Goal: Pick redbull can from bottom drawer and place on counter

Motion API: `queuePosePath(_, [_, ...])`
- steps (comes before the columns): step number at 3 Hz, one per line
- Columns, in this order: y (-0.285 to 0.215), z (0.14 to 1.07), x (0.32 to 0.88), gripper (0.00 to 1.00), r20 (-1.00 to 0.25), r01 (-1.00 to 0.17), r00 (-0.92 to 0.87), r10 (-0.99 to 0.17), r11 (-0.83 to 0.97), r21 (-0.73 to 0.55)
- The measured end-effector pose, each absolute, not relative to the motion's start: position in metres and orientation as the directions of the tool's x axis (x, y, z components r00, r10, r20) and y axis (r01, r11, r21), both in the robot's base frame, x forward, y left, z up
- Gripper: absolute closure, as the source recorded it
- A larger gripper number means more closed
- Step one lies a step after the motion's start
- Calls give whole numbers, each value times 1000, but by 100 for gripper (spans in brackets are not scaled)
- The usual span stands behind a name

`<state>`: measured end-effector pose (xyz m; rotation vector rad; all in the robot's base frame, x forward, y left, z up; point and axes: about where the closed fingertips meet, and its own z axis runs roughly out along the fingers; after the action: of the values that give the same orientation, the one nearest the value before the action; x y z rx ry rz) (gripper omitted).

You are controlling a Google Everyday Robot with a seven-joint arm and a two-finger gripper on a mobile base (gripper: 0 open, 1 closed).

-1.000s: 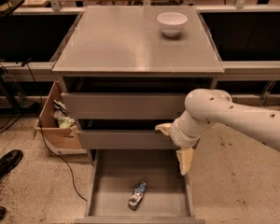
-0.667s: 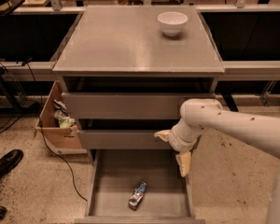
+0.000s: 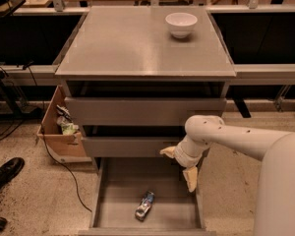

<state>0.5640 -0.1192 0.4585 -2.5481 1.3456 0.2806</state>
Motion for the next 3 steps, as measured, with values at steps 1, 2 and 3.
queuePosePath(1, [-116,449,564,0,-268,-824,565,-780,-552,-132])
queuePosePath(2, [-106,386,574,0,-224,-796,605,-764,-584,-159])
queuePosePath(3, [-97,326,591,0,-188,-780,625,-757,-595,-194])
